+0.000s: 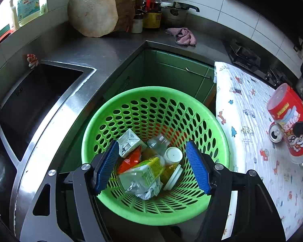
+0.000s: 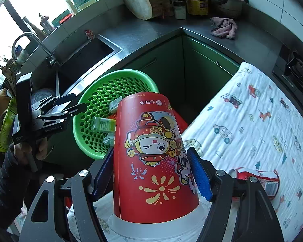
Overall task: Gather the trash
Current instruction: 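Carry the clear box and red cup over the green basket and release both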
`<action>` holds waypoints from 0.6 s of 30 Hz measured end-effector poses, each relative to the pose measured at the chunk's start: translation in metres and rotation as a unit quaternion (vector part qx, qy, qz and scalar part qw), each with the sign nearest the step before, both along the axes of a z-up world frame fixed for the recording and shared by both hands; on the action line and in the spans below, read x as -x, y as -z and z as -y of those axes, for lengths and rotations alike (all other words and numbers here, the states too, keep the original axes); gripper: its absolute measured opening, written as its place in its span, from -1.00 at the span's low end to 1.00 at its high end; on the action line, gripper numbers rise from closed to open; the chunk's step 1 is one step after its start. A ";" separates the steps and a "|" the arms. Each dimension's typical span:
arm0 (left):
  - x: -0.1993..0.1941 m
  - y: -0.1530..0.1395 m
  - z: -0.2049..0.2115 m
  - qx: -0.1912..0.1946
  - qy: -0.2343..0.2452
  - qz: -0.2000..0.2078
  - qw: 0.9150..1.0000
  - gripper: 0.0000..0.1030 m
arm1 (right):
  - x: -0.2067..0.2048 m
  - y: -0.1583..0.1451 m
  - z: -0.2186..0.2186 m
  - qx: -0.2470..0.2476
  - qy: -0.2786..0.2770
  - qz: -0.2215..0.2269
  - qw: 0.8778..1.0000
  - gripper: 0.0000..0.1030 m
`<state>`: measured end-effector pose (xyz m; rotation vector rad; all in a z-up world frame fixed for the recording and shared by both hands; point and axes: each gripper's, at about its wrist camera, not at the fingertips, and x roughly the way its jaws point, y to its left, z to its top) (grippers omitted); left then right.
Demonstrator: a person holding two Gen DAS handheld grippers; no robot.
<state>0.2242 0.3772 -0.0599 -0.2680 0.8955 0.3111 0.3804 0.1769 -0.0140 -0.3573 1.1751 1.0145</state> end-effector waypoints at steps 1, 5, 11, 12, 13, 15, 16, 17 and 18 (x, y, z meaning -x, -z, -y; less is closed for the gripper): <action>0.006 -0.001 -0.002 0.001 -0.006 0.003 1.000 0.41 | 0.002 0.002 -0.007 0.001 -0.005 0.001 1.000 0.33; 0.030 -0.004 -0.010 0.006 -0.027 0.013 1.000 0.47 | 0.012 0.012 -0.038 0.000 -0.023 -0.004 1.000 0.33; 0.062 -0.004 -0.015 0.009 -0.046 0.021 0.999 0.49 | 0.026 0.028 -0.087 -0.001 -0.031 -0.011 0.999 0.34; 0.067 -0.003 -0.015 0.011 -0.049 0.022 0.999 0.49 | 0.027 0.031 -0.093 0.000 -0.031 -0.011 0.999 0.34; 0.072 -0.003 -0.016 0.012 -0.051 0.022 0.998 0.50 | 0.028 0.034 -0.100 0.001 -0.029 -0.012 1.000 0.34; 0.079 -0.002 -0.017 0.014 -0.057 0.023 0.998 0.50 | 0.031 0.039 -0.114 0.003 -0.029 -0.013 1.000 0.34; 0.083 -0.001 -0.018 0.017 -0.059 0.024 0.998 0.50 | 0.032 0.042 -0.118 0.004 -0.027 -0.012 1.000 0.34; 0.085 -0.001 -0.019 0.018 -0.061 0.024 0.998 0.51 | 0.033 0.044 -0.124 0.004 -0.026 -0.011 1.000 0.34; 0.087 -0.001 -0.020 0.018 -0.063 0.024 0.998 0.51 | 0.033 0.047 -0.128 0.004 -0.025 -0.012 1.000 0.35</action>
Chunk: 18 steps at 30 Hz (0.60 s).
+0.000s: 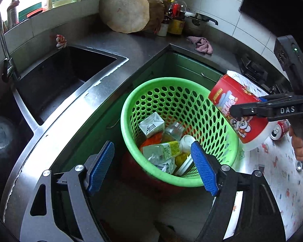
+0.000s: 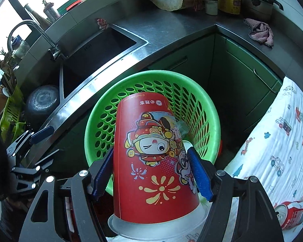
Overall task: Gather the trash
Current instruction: 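Carry the clear box and red cup over the green basket and release both, then grasp the red Coke can with the left gripper while the right gripper grasps the blue milk can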
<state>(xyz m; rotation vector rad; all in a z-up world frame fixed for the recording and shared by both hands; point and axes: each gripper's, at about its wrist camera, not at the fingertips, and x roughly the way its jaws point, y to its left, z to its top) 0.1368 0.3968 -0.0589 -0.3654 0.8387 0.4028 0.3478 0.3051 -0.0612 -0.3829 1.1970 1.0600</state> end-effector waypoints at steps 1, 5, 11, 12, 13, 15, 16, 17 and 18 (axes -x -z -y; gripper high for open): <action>0.002 0.000 0.000 0.000 -0.002 0.001 1.000 0.51 | 0.000 0.002 -0.003 -0.001 0.002 -0.004 1.000 0.35; 0.009 0.001 0.002 0.003 -0.003 0.001 1.000 0.51 | -0.002 0.004 -0.008 -0.016 0.011 -0.013 1.000 0.52; 0.006 -0.003 0.011 0.002 0.002 0.005 1.000 0.51 | 0.001 -0.012 0.008 -0.032 0.016 0.001 0.999 0.60; 0.004 -0.004 0.014 0.001 0.005 0.006 1.000 0.51 | 0.001 -0.016 0.014 -0.036 0.019 0.005 0.999 0.64; 0.003 -0.005 0.017 0.000 0.008 0.007 1.000 0.51 | 0.001 -0.020 0.021 -0.040 0.023 0.008 0.999 0.64; -0.002 -0.007 0.025 -0.001 0.017 0.009 1.000 0.51 | 0.001 -0.026 0.038 -0.047 0.033 0.013 0.998 0.65; -0.004 -0.008 0.029 -0.002 0.021 0.010 1.000 0.51 | 0.001 -0.028 0.048 -0.050 0.039 0.015 0.998 0.66; -0.007 -0.009 0.034 -0.004 0.026 0.009 1.000 0.51 | 0.001 -0.030 0.058 -0.053 0.045 0.015 0.997 0.66; -0.009 -0.010 0.039 -0.004 0.031 0.010 0.999 0.51 | 0.001 -0.031 0.068 -0.054 0.050 0.016 0.997 0.66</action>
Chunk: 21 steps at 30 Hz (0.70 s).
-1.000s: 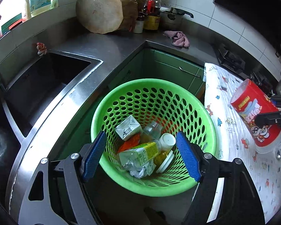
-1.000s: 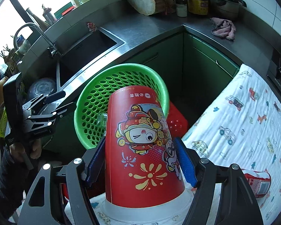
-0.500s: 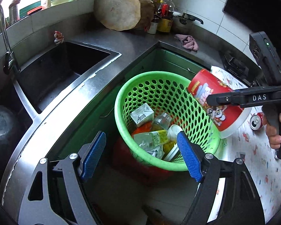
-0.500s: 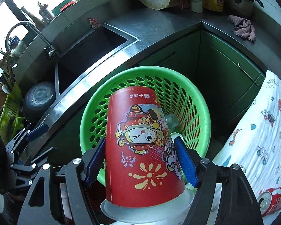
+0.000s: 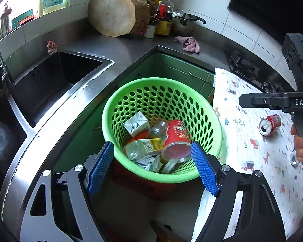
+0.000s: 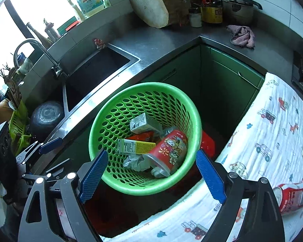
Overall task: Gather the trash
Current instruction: 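Grasp the red Coke can with the left gripper while the right gripper grasps the blue milk can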
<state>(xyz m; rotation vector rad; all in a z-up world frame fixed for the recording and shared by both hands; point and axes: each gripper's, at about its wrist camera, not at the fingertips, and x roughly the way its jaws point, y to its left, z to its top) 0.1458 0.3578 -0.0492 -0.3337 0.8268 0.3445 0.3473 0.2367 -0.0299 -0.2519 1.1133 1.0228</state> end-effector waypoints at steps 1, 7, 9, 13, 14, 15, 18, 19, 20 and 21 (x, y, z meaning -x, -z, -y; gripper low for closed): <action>-0.003 -0.001 0.005 -0.001 0.006 0.001 1.000 0.51 | 0.000 -0.001 0.010 0.001 0.006 0.004 1.000 0.66; -0.022 -0.006 0.039 -0.005 0.038 0.009 0.999 0.62 | -0.002 -0.010 0.086 0.001 0.059 0.024 0.998 0.69; -0.031 -0.007 0.051 -0.006 0.053 0.010 0.999 0.62 | -0.004 -0.011 0.115 -0.001 0.081 0.025 0.996 0.69; -0.052 -0.010 0.079 -0.009 0.090 0.011 0.996 0.63 | -0.009 -0.013 0.171 0.008 0.129 0.034 0.991 0.70; -0.057 -0.011 0.086 -0.010 0.100 0.011 0.995 0.63 | -0.010 -0.013 0.186 0.011 0.142 0.035 0.989 0.72; -0.064 -0.012 0.092 -0.009 0.110 0.011 0.994 0.63 | -0.012 -0.013 0.201 0.016 0.156 0.036 0.987 0.72; -0.084 -0.015 0.114 -0.011 0.141 0.014 0.990 0.63 | -0.017 -0.011 0.244 0.031 0.202 0.036 0.978 0.72; -0.090 -0.017 0.121 -0.012 0.151 0.015 0.988 0.63 | -0.020 -0.009 0.259 0.034 0.219 0.036 0.975 0.72; -0.096 -0.018 0.128 -0.013 0.160 0.017 0.987 0.63 | -0.022 -0.008 0.274 0.037 0.235 0.034 0.971 0.72; -0.102 -0.019 0.133 -0.013 0.170 0.019 0.985 0.64 | -0.024 -0.007 0.288 0.042 0.252 0.032 0.966 0.72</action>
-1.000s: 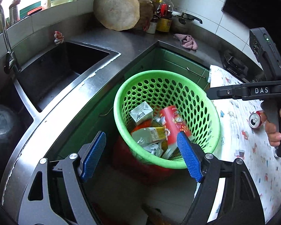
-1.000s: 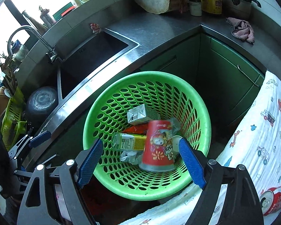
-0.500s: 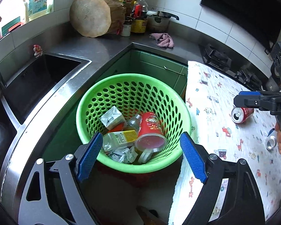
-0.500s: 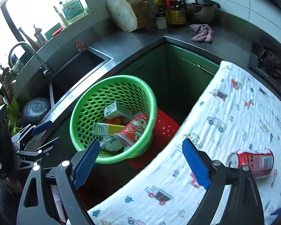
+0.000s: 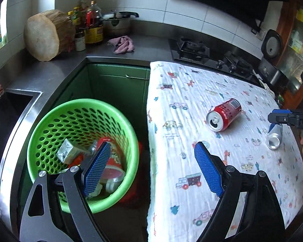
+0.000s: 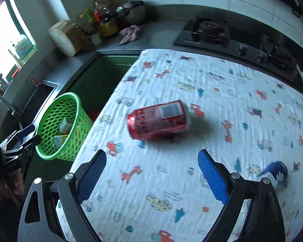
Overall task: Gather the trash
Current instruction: 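Grasp the red Coke can with the left gripper while the right gripper grasps the blue milk can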
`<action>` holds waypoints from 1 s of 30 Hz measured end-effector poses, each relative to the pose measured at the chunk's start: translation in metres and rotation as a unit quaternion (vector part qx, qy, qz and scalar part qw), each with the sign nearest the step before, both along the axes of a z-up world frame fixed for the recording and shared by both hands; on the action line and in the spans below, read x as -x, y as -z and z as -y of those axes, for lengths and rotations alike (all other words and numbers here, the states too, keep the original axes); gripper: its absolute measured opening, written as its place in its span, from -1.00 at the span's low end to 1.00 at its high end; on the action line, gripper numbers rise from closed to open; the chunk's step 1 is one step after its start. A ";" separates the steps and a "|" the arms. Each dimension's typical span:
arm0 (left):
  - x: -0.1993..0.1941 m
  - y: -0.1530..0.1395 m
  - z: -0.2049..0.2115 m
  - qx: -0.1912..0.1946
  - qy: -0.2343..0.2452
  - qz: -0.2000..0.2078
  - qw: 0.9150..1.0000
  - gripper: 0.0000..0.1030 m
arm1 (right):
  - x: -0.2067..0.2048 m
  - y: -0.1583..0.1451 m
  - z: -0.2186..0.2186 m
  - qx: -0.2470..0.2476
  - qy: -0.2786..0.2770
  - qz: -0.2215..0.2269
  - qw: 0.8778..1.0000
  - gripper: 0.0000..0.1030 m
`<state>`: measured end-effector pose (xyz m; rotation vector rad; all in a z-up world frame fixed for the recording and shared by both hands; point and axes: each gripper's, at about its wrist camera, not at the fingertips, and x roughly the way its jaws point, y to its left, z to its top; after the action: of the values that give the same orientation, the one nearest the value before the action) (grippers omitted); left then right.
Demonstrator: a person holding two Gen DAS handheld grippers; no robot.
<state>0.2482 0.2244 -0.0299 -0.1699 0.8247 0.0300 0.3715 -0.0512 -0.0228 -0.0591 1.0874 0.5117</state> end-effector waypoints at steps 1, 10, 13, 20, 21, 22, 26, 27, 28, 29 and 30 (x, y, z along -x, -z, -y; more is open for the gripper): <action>-0.007 -0.001 0.006 0.001 0.010 0.002 1.000 0.65 | -0.002 0.001 0.015 0.005 0.019 -0.001 1.000 0.73; -0.065 -0.006 0.052 -0.007 0.097 0.004 0.995 0.65 | -0.015 0.011 0.120 0.023 0.177 -0.021 0.984 0.74; -0.081 -0.006 0.066 -0.012 0.124 0.003 0.992 0.65 | -0.017 0.020 0.147 0.017 0.225 -0.039 0.973 0.75; -0.117 -0.002 0.091 -0.022 0.176 -0.007 0.984 0.65 | -0.022 0.050 0.184 -0.032 0.313 -0.098 0.944 0.75; -0.121 -0.002 0.095 -0.023 0.185 -0.010 0.983 0.65 | -0.023 0.055 0.187 -0.040 0.323 -0.106 0.940 0.75; -0.126 -0.001 0.099 -0.021 0.194 -0.013 0.981 0.69 | -0.024 0.060 0.190 -0.044 0.334 -0.113 0.935 0.75; -0.145 0.004 0.113 -0.029 0.216 -0.022 0.976 0.75 | -0.028 0.074 0.195 -0.046 0.358 -0.126 0.924 0.75; -0.149 0.006 0.118 -0.031 0.221 -0.026 0.974 0.75 | -0.028 0.077 0.196 -0.052 0.361 -0.130 0.922 0.75; -0.154 0.009 0.122 -0.034 0.225 -0.030 0.973 0.75 | -0.030 0.080 0.197 -0.056 0.363 -0.134 0.920 0.75; -0.158 0.011 0.127 -0.035 0.232 -0.034 0.972 0.75 | -0.030 0.083 0.197 -0.057 0.366 -0.135 0.919 0.75; -0.161 0.014 0.132 -0.036 0.241 -0.038 0.969 0.75 | -0.031 0.084 0.197 -0.056 0.366 -0.136 0.919 0.75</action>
<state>0.4096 0.0923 -0.0440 0.1052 0.9225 -0.3928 0.4021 -0.2478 -0.1067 0.5210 1.2512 -0.1043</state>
